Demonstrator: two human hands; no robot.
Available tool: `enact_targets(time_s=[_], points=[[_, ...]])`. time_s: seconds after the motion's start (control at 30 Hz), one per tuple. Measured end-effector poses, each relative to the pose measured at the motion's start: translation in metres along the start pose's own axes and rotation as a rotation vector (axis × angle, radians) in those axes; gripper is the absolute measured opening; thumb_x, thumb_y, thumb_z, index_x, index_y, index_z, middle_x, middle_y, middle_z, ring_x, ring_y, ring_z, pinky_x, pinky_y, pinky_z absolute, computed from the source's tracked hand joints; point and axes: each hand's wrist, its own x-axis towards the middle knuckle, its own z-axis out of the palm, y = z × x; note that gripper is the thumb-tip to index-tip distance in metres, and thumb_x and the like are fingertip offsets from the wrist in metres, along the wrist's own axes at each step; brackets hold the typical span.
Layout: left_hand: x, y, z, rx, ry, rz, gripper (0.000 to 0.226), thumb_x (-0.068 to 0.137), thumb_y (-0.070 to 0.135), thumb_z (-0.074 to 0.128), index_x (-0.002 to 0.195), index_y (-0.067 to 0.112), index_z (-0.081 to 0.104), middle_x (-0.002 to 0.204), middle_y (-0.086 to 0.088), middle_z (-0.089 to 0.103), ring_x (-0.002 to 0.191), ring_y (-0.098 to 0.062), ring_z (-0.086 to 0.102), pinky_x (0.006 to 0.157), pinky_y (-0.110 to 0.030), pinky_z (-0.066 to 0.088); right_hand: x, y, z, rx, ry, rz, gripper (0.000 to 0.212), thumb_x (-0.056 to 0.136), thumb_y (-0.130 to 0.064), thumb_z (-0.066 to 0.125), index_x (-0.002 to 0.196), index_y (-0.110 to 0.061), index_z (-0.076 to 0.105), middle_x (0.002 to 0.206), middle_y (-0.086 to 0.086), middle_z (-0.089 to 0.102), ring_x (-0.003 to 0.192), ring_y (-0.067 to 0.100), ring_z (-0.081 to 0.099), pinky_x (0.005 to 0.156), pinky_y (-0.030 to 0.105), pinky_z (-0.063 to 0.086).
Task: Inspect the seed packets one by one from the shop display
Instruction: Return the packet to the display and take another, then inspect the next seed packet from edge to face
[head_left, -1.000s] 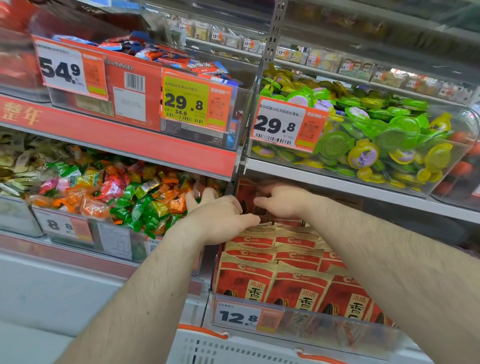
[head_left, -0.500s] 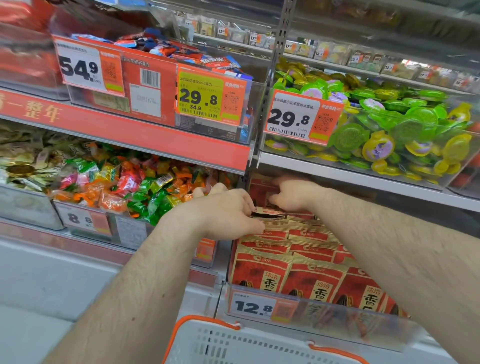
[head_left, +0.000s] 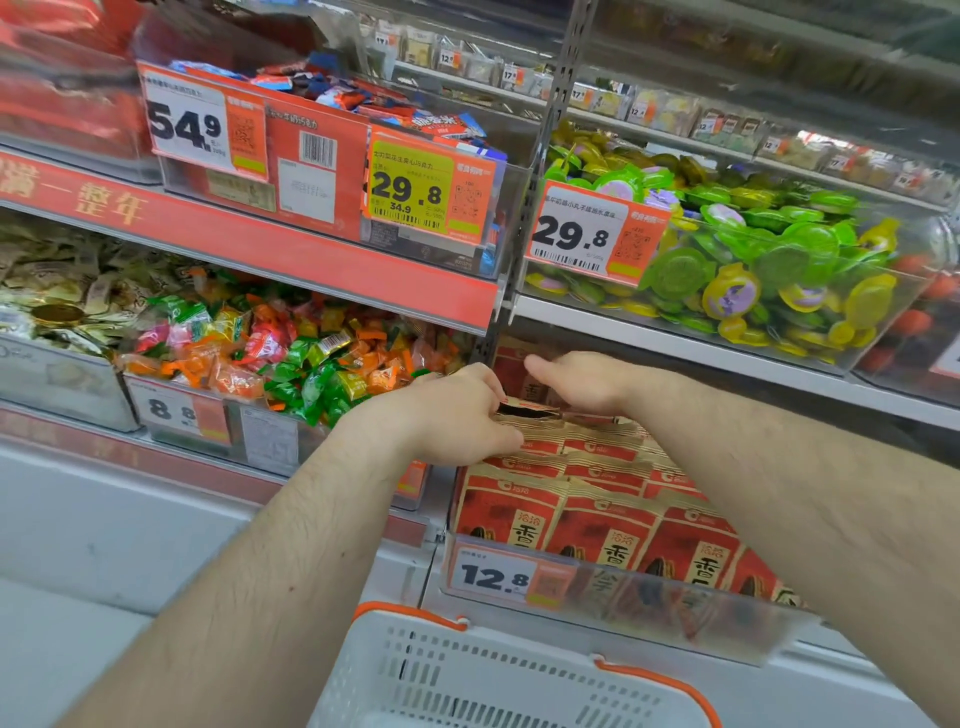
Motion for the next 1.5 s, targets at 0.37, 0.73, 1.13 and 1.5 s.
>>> enact_targets(time_s=[0.37, 0.73, 1.13, 1.5], points=[[-0.042, 0.032, -0.001, -0.077, 0.251, 0.176, 0.047, 0.099, 0.032, 0.055, 0.133, 0.001, 0.05, 0.144, 0.011, 0.022, 0.103, -0.011, 0.046, 0.091, -0.024, 0.038, -0.078, 0.01, 0.003, 0.228, 0.374, -0.224, 0.026, 0.093, -0.026, 0.064, 0.118, -0.03, 0.071, 0.097, -0.01, 0.072, 0.077, 0.007, 0.061, 0.067, 0.017, 0.039], [-0.07, 0.066, -0.014, -1.027, 0.764, 0.204, 0.039, 0.1, 0.02, 0.058, 0.138, 0.016, 0.054, 0.118, 0.003, 0.068, 0.108, -0.012, 0.066, 0.093, -0.035, 0.056, -0.136, -0.027, -0.032, 0.807, 0.66, -0.373, 0.019, 0.094, -0.02, 0.059, 0.076, -0.018, 0.066, 0.07, 0.004, 0.066, 0.059, 0.019, 0.057, 0.066, 0.043, 0.054], [-0.087, 0.063, 0.076, -1.414, 0.458, -0.008, 0.018, 0.102, 0.019, 0.052, 0.101, 0.009, 0.067, 0.087, -0.011, 0.075, 0.077, -0.024, 0.073, 0.063, -0.035, 0.057, -0.187, 0.015, 0.041, 0.876, 0.497, -0.01, 0.028, 0.099, -0.025, 0.056, 0.076, -0.023, 0.072, 0.065, 0.003, 0.071, 0.064, 0.01, 0.064, 0.072, 0.03, 0.051], [-0.082, 0.076, 0.122, -1.467, 0.301, -0.094, 0.017, 0.1, 0.016, 0.056, 0.105, 0.004, 0.067, 0.096, -0.017, 0.075, 0.084, -0.028, 0.073, 0.071, -0.038, 0.06, -0.189, 0.036, 0.093, 1.255, 0.396, 0.027, 0.007, 0.088, -0.018, 0.07, 0.092, -0.015, 0.065, 0.072, 0.003, 0.067, 0.057, 0.006, 0.064, 0.048, 0.018, 0.047]])
